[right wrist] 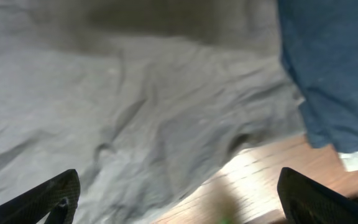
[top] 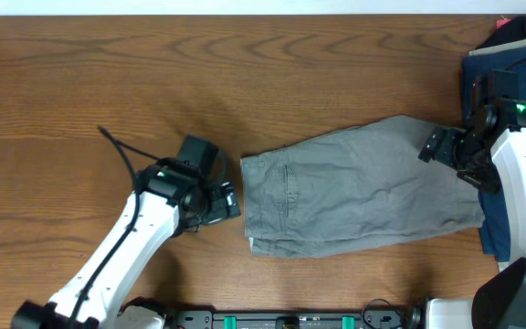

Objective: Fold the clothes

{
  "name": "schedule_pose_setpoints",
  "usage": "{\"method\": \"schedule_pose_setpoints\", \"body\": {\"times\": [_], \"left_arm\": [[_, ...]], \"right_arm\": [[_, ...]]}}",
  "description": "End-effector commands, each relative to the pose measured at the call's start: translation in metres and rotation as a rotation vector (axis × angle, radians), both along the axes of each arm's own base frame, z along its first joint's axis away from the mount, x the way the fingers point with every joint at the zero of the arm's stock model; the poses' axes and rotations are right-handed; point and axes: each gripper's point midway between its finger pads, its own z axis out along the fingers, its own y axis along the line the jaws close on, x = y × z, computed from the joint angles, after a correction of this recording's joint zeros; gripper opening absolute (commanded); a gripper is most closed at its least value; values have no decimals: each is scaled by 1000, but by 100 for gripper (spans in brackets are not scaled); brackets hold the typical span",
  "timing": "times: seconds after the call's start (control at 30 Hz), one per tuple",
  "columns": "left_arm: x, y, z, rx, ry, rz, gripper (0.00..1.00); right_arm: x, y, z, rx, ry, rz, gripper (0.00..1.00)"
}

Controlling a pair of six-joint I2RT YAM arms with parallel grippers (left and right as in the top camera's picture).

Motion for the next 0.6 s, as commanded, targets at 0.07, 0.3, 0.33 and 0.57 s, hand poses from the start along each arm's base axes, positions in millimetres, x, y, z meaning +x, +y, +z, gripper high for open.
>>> {"method": "schedule_pose_setpoints", "body": {"times": [0.07, 0.3, 0.33, 0.57], "left_arm": [[8, -28, -22, -118, 57, -62, 98], [22, -59, -61, -248, 118, -104, 98], [22, -62, -65, -263, 126, -113, 98], [18, -78, -83, -349, 185, -146, 98]], "right_arm": [[1, 11, 0, 73, -16, -17, 99], [-1, 11, 0, 74, -7, -16, 99], [-2, 11, 0, 74, -4, -16, 99], [-2, 12, 0, 76, -1, -16, 99]]}}
